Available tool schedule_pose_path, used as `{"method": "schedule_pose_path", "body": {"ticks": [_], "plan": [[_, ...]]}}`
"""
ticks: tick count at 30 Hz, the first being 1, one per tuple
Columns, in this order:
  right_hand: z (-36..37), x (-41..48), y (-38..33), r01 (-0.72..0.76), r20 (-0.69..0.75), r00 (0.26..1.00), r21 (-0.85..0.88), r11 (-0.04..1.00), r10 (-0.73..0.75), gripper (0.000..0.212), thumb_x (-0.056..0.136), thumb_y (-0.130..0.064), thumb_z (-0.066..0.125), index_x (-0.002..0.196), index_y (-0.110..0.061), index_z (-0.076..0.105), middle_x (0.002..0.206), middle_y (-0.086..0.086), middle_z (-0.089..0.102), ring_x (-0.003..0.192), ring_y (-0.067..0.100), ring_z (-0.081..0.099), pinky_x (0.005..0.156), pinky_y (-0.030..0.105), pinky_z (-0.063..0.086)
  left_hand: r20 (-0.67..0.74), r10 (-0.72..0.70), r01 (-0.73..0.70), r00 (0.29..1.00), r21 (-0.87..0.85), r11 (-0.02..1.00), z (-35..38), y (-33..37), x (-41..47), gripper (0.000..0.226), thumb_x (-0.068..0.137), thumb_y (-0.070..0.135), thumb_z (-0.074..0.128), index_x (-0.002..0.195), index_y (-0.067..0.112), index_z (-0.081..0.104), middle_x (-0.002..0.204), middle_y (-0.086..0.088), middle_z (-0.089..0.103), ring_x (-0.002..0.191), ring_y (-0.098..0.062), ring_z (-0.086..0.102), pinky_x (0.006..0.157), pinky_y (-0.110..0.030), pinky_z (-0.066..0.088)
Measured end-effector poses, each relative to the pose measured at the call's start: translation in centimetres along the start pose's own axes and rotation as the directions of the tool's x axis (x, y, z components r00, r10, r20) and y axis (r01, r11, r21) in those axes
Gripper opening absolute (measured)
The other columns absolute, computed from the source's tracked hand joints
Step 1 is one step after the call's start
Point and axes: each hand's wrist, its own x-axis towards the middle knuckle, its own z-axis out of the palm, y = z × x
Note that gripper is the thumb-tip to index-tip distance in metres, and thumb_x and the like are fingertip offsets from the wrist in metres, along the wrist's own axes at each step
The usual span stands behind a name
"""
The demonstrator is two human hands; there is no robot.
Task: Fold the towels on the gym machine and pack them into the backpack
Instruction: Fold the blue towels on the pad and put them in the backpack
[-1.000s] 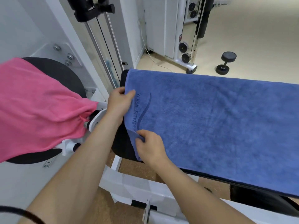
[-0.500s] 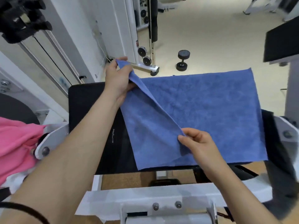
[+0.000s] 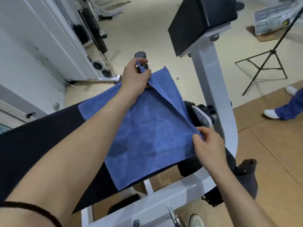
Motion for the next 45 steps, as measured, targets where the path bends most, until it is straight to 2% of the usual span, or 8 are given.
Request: {"method": "schedule_pose_path", "body": {"ticks": [5, 10, 15, 20, 25, 34, 39, 45], "plan": [[0.3, 0.6, 2.1, 0.025, -0.048, 0.998, -0.241, 0.970, -0.037, 0.015, 0.090, -0.021, 0.050, 0.079, -0.019, 0.060, 0.062, -0.003, 0.057, 0.057, 0.017, 0.053, 0.047, 0.032, 0.039, 0.059, -0.003, -0.006, 0.998, 0.154, 0.988, 3.1, -1.5, 1.5, 0.027, 0.081, 0.015, 0.058, 0.104, 0.029, 0.057, 0.070, 0.010, 0.047, 0.070, -0.012, 0.049, 0.081, -0.047, 0.059], [0.7, 0.5, 3.2, 0.079, -0.084, 0.987, -0.471, 0.878, -0.134, 0.024, 0.092, -0.039, 0.058, 0.107, -0.022, 0.065, 0.078, -0.006, 0.062, 0.064, 0.017, 0.054, 0.047, 0.026, 0.031, 0.130, 0.005, -0.019, 0.991, 0.106, 0.994, 1.9, -0.9, -0.4, 0.057, 0.084, 0.003, 0.056, 0.127, 0.036, 0.039, 0.079, -0.003, 0.064, 0.068, -0.017, 0.059, 0.074, -0.036, 0.059], [1.2, -1.2, 3.8, 0.257, -0.233, 0.878, -0.507, 0.823, -0.418, 0.040, 0.076, -0.022, 0.079, 0.108, -0.005, 0.062, 0.092, 0.014, 0.050, 0.077, 0.031, 0.052, 0.057, 0.040, 0.048, -0.167, 0.124, -0.031, 0.978, 0.473, 0.881, -5.6, -4.8, -6.7, 0.029, 0.083, 0.011, 0.062, 0.104, 0.031, 0.061, 0.084, 0.003, 0.062, 0.065, -0.006, 0.052, 0.069, -0.022, 0.046], [5.1, -3.1, 2.9, 0.561, 0.130, 0.817, -0.400, 0.724, -0.561, 0.033, 0.072, -0.025, 0.081, 0.094, -0.012, 0.061, 0.087, 0.005, 0.052, 0.073, 0.026, 0.053, 0.057, 0.039, 0.048, -0.495, -0.012, 0.301, 0.869, 0.509, 0.806, -11.6, -9.4, -12.7, 0.038, 0.083, 0.029, 0.070, 0.114, 0.021, 0.051, 0.109, 0.000, 0.051, 0.088, -0.014, 0.054, 0.084, -0.033, 0.050], [11.6, -7.4, 1.9, 0.756, 0.481, 0.654, -0.404, 0.515, -0.584, 0.052, 0.054, -0.032, 0.083, 0.096, -0.021, 0.054, 0.087, 0.002, 0.046, 0.069, 0.022, 0.047, 0.057, 0.033, 0.039, -0.520, -0.109, 0.288, 0.847, 0.277, 0.917, -13.6, -9.4, -11.0, 0.062, 0.083, 0.039, 0.069, 0.138, 0.024, 0.043, 0.104, 0.003, 0.065, 0.081, -0.006, 0.061, 0.088, -0.037, 0.054], [16.7, -9.1, 1.0, 0.769, 0.487, 0.636, -0.465, 0.439, -0.598, 0.045, 0.040, -0.003, 0.081, 0.070, -0.017, 0.052, 0.065, -0.001, 0.047, 0.057, 0.019, 0.046, 0.053, 0.028, 0.029, -0.320, -0.113, 0.199, 0.941, 0.250, 0.948, -15.3, -8.1, -5.5, 0.007, 0.080, 0.026, 0.070, 0.074, 0.027, 0.068, 0.068, 0.012, 0.064, 0.062, -0.003, 0.056, 0.065, -0.022, 0.047], [17.0, -10.3, 1.0, 0.826, 0.510, 0.560, -0.282, 0.488, -0.653, 0.007, 0.072, -0.014, 0.064, 0.071, -0.017, 0.058, 0.067, -0.003, 0.051, 0.061, 0.018, 0.049, 0.052, 0.030, 0.046, -0.318, -0.119, 0.183, 0.941, 0.178, 0.967, -16.9, -8.5, -5.4, 0.014, 0.083, 0.022, 0.072, 0.071, 0.024, 0.064, 0.066, 0.003, 0.068, 0.060, -0.009, 0.065, 0.065, -0.028, 0.054], [19.5, -14.1, -0.6, 0.880, 0.608, 0.436, -0.136, 0.455, -0.663, 0.013, 0.080, -0.024, 0.045, 0.077, -0.021, 0.058, 0.071, -0.006, 0.050, 0.062, 0.016, 0.046, 0.054, 0.029, 0.044, -0.433, -0.115, 0.244, 0.894, 0.255, 0.936, -23.4, -8.7, -5.4, 0.005, 0.076, 0.024, 0.073, 0.072, 0.022, 0.071, 0.072, 0.003, 0.070, 0.065, -0.011, 0.062, 0.072, -0.032, 0.055]]}}
